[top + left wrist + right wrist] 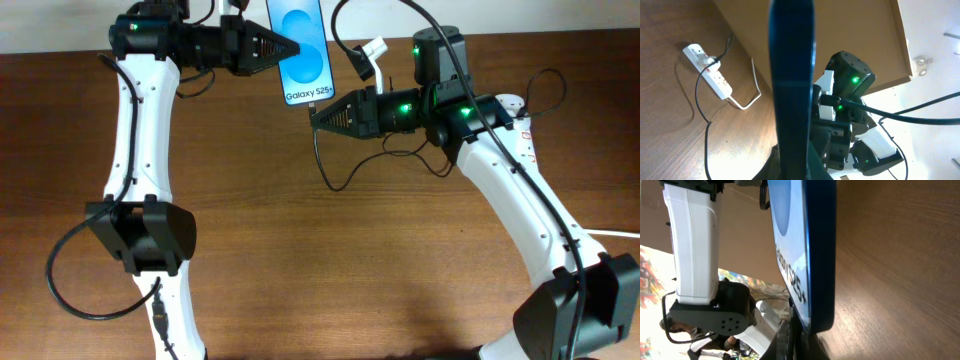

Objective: Plug charger to phone and switch on socket

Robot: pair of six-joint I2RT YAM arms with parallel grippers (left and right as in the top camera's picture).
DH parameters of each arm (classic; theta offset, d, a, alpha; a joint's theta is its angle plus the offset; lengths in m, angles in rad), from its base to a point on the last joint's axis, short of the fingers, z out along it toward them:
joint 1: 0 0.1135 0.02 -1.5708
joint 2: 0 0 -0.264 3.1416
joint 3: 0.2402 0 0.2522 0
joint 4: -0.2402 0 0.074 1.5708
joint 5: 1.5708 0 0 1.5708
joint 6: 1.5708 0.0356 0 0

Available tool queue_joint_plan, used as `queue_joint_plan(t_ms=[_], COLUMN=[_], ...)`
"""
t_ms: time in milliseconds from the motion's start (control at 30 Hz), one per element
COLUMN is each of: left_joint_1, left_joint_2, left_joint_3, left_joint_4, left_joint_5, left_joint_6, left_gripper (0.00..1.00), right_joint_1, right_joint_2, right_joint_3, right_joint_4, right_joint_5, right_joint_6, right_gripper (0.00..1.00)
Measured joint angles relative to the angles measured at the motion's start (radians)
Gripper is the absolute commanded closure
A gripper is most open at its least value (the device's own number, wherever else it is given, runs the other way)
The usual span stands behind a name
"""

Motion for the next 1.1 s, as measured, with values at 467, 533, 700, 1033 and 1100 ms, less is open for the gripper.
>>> queue_joint_plan(t_ms=[467, 533, 700, 1033, 1100], left_joint_1=[0.001, 0.001, 0.001, 0.001, 0.000], left_joint_2=[0.000, 0.000, 0.000, 0.000, 0.000], left_joint_3=[0.000, 0.000, 0.000, 0.000, 0.000], left_joint_4=[0.001, 0.001, 0.000, -0.004, -0.006], left_joint_5=[0.004, 0.005, 0.013, 0.027, 0.027], left_joint_6=[0.022, 0.022, 0.021, 0.021, 0.021], left_gripper=[1.00, 1.00, 1.00, 1.00, 1.00], right_joint_1=[0.000, 0.000, 0.000, 0.000, 0.000], right_joint_2=[0.000, 0.000, 0.000, 0.000, 0.000], right_joint_3=[0.000, 0.000, 0.000, 0.000, 0.000], right_joint_4=[0.012, 0.014, 0.018, 0.026, 0.027], right_joint_5=[-0.002, -0.006, -0.016, -0.023, -0.023], right_joint_6=[0.045, 0.045, 0.044, 0.003, -0.008], right_gripper=[0.96, 0.96, 0.96, 0.96, 0.96])
